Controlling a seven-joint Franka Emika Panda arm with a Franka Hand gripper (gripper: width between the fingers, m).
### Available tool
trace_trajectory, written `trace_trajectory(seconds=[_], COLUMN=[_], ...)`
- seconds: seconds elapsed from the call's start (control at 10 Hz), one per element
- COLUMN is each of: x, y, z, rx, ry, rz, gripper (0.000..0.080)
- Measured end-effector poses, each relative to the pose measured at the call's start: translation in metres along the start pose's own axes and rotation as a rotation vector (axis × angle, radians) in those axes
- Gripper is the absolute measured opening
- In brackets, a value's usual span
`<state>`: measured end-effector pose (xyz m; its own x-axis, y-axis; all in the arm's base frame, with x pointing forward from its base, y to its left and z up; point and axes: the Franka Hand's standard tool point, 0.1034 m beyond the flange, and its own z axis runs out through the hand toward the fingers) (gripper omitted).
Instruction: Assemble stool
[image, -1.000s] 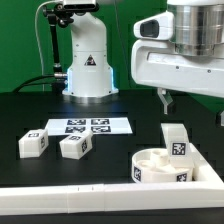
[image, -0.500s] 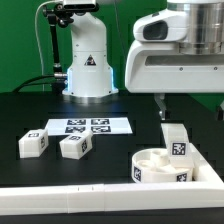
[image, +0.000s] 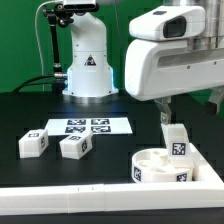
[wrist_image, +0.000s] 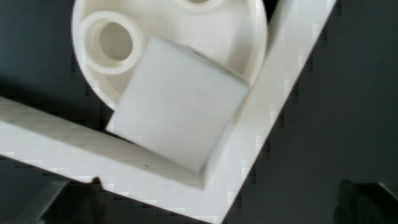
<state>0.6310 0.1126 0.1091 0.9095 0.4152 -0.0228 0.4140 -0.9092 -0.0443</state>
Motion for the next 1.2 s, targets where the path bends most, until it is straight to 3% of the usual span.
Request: trace_trajectory(seconds=[0.5,0.9,1.2], x=[-0.002,-0.003,-0.007], y=[0.013,0.018,0.016], z=[0.001,0.001,0.008], rx=[-0.037,-0.060,-0.072], ry=[-0.007,-0.027,-0.025], rz=[-0.541,-0.793,-0.830], gripper=[0.0648,0.0648,0.0648])
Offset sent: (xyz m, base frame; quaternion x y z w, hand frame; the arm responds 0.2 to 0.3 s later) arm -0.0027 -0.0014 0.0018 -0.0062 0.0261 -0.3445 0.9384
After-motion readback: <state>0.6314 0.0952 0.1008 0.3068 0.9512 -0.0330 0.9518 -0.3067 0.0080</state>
